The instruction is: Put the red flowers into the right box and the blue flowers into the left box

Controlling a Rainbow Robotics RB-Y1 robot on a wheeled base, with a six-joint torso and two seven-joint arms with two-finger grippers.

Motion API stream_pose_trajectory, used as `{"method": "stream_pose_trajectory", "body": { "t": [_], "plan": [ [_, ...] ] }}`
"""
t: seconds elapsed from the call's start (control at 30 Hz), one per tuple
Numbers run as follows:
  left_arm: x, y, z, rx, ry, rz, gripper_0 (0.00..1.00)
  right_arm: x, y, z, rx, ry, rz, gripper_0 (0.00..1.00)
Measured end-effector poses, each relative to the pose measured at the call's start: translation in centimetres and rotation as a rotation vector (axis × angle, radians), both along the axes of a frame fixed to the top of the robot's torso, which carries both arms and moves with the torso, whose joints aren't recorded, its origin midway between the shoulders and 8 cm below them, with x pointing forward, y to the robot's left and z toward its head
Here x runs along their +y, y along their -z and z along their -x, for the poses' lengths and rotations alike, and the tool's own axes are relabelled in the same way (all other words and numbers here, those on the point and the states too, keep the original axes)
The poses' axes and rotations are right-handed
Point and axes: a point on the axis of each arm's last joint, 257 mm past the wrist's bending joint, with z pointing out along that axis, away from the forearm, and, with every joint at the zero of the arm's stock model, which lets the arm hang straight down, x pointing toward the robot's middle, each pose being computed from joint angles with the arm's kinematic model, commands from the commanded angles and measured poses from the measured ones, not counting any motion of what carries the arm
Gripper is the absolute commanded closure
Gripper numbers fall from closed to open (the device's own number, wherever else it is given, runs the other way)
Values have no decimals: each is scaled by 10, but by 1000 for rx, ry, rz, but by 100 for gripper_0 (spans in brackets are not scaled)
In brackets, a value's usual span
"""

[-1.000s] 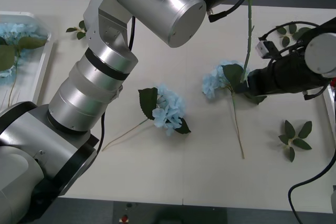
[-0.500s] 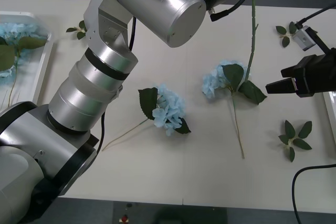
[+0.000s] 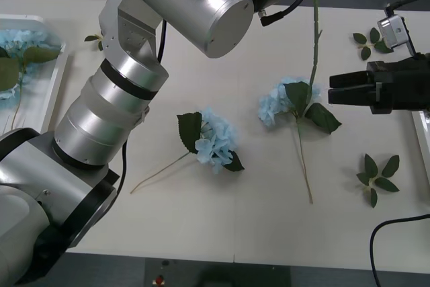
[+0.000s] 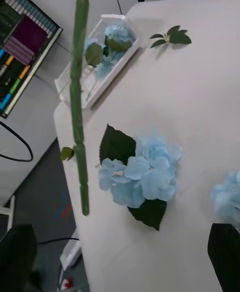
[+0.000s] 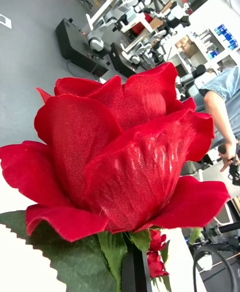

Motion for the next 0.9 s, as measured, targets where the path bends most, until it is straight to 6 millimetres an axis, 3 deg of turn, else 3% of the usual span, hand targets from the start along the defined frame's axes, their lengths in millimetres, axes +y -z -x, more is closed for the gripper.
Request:
{"method": "stream_pose_trajectory", "body": {
  "t": [0.17,0.6,0.67,0.77,0.8,0.9],
  "plan": [
    [0,0,0,0,0,0,100,21,-6,-5,78,8,-52,0],
    [0,0,0,0,0,0,100,58,-46,-35,99,53,-129,1],
    [0,0,0,0,0,0,100,59,-49,-35,98,54,-141,19],
    [0,0,0,0,0,0,100,60,-54,-33,102,47,-158,96],
    [0,0,0,0,0,0,100,60,-54,-33,102,46,-159,100],
    [0,0,0,1,1,1,100,60,-54,-33,102,47,-159,100]
  ]
}}
